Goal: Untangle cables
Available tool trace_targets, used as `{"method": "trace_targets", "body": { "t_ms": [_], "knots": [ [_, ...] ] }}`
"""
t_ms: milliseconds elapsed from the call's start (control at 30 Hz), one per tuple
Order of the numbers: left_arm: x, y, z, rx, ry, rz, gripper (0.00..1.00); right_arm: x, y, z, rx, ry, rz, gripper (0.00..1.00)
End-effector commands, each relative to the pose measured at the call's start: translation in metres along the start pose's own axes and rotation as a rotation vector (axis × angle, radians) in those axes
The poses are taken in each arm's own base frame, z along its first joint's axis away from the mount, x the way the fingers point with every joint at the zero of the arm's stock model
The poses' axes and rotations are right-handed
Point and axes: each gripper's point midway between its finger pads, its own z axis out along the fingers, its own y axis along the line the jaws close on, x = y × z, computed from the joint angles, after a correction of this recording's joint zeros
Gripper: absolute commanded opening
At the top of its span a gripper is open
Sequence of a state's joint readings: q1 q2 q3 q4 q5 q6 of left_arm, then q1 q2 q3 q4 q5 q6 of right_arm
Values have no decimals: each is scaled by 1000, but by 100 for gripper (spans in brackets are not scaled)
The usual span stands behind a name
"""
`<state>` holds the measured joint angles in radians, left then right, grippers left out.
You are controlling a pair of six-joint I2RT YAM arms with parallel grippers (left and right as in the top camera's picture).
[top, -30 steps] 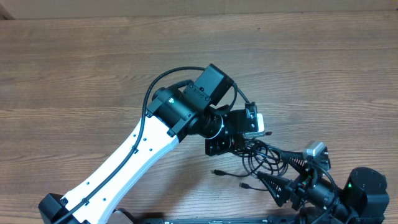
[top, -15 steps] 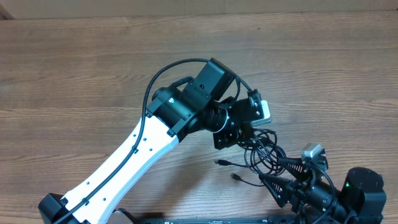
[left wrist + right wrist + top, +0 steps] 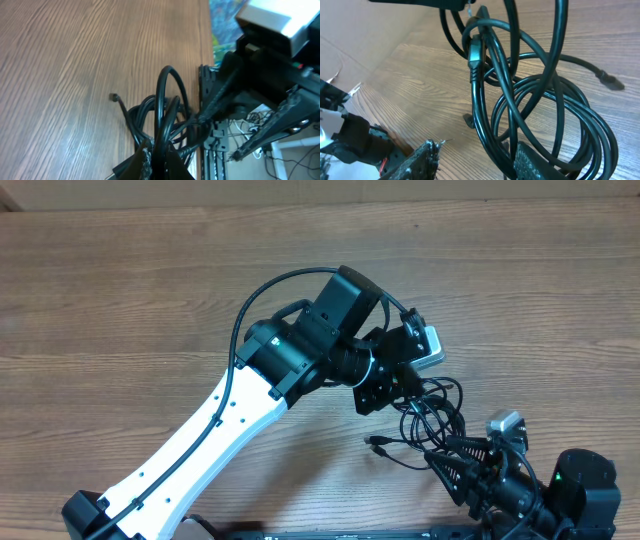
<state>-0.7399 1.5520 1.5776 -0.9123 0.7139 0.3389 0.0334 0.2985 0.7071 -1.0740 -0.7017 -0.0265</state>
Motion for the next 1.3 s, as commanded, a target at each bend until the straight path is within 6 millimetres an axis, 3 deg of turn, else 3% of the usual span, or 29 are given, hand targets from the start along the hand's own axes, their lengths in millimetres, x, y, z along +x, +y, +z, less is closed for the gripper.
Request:
{"method": "trace_targets", "body": {
  "t_ms": [0, 100, 233, 300, 433, 633, 900, 1133, 1233, 1267],
  "knots": [
    [-23, -28, -12, 109, -88, 36, 4, -4, 0, -2, 14, -12, -10, 59],
    [-28, -36, -13, 155, -113, 48, 4, -4, 0, -2, 14, -13, -10, 65],
    [-35, -46, -16, 218, -150, 68, 4, -5, 0, -2, 14, -14, -11, 64],
    [-39, -49, -17, 239, -165, 79, 4, -5, 0, -2, 14, -14, -12, 59],
    [-41, -50, -18, 243, -174, 87, 4, -5, -1, -2, 18, -14, -12, 39],
    [-46, -48, -19, 237, -189, 72, 4, -4, -2, -2, 20, -12, -9, 31],
    [-59, -25, -31, 187, -248, -4, 4, -1, -2, -2, 20, 0, 24, 29],
    [-59, 11, -53, 108, -287, -128, 4, 2, -2, -2, 21, 10, 33, 27],
    [-58, 13, -59, 128, -297, -146, 4, 1, -2, -2, 20, 8, 32, 27],
    [-59, 11, -59, 138, -299, -144, 4, 1, -2, -2, 21, 4, 32, 32]
  ]
}}
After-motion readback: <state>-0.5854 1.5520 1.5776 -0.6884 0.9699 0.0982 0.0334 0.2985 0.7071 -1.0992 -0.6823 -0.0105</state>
